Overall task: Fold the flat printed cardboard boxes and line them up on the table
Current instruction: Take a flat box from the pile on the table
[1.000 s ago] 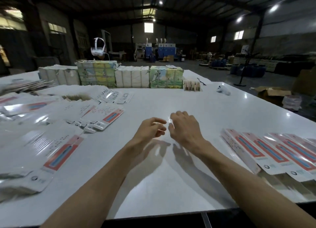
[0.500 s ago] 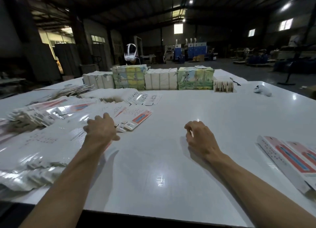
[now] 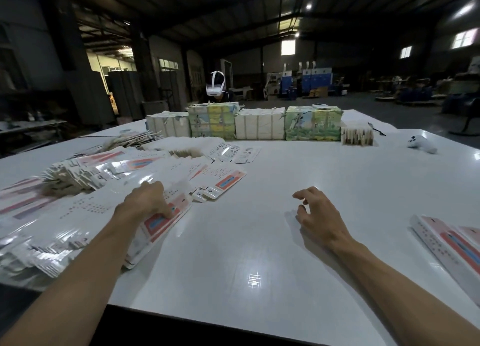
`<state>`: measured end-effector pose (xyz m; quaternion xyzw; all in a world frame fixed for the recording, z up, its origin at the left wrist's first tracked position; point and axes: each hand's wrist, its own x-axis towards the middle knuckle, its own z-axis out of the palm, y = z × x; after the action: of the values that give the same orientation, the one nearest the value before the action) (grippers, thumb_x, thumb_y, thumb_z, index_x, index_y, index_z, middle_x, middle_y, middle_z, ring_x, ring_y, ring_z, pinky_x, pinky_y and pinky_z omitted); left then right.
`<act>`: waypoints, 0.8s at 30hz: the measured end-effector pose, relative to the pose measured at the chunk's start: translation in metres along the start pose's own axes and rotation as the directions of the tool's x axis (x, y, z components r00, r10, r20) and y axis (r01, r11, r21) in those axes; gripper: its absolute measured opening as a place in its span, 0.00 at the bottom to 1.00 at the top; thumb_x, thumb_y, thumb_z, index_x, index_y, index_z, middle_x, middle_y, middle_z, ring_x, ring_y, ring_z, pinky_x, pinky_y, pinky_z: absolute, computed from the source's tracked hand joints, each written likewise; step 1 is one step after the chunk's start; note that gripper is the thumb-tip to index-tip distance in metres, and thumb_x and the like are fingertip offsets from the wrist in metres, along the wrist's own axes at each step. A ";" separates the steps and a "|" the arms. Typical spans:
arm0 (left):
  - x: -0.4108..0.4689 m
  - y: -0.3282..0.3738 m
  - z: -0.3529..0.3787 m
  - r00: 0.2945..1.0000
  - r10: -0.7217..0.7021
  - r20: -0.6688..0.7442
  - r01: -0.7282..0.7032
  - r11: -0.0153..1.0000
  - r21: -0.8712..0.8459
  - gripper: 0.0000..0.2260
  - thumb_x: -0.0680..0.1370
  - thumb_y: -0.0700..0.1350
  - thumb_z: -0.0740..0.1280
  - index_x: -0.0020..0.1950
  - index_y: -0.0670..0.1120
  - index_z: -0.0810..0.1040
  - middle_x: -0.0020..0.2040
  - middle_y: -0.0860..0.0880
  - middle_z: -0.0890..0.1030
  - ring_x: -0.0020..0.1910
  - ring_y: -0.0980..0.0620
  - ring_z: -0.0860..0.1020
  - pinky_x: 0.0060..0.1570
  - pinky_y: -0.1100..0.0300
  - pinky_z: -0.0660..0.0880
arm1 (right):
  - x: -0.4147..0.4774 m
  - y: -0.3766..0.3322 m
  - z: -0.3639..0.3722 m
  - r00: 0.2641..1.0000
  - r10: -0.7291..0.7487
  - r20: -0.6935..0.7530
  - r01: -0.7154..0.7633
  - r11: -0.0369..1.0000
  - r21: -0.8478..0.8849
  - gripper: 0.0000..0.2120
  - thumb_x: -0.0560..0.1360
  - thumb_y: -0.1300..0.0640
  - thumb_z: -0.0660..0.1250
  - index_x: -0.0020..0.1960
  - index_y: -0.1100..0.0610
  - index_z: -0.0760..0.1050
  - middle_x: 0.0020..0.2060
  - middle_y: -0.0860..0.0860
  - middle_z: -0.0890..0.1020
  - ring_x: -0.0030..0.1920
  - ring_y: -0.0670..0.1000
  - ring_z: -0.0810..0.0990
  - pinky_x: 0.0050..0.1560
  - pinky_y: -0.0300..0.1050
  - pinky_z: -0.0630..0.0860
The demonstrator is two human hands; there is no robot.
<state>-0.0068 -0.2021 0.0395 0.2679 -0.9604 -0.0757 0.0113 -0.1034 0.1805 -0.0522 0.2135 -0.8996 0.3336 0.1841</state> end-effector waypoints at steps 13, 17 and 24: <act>-0.006 0.127 0.007 0.729 0.621 0.287 -0.142 0.549 -0.824 0.20 0.83 0.47 0.69 0.73 0.45 0.69 0.58 0.48 0.87 0.50 0.50 0.87 0.47 0.55 0.83 | 0.008 0.008 0.000 0.992 -0.046 -0.118 0.064 0.985 0.158 0.12 0.81 0.66 0.65 0.59 0.55 0.82 0.57 0.46 0.77 0.52 0.43 0.79 0.54 0.41 0.78; -0.020 0.184 0.051 0.603 0.690 0.399 0.130 0.409 -0.903 0.22 0.84 0.55 0.66 0.74 0.46 0.73 0.59 0.42 0.86 0.54 0.44 0.87 0.50 0.49 0.85 | 0.011 0.016 -0.009 0.965 -0.004 -0.262 0.065 0.972 0.226 0.13 0.82 0.66 0.65 0.63 0.55 0.79 0.55 0.50 0.81 0.50 0.42 0.80 0.48 0.29 0.73; -0.042 0.234 0.093 0.692 0.657 0.299 0.193 0.231 -0.954 0.31 0.81 0.72 0.52 0.60 0.51 0.83 0.47 0.45 0.89 0.42 0.44 0.88 0.37 0.55 0.83 | 0.019 0.035 -0.013 0.956 -0.041 -0.290 0.068 0.994 0.086 0.17 0.85 0.54 0.64 0.73 0.49 0.71 0.64 0.46 0.73 0.65 0.46 0.72 0.64 0.47 0.78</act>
<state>-0.0970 0.0301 -0.0161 -0.0056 -0.6750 -0.7200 -0.1609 -0.1342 0.2085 -0.0522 0.1960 -0.8402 0.3982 0.3117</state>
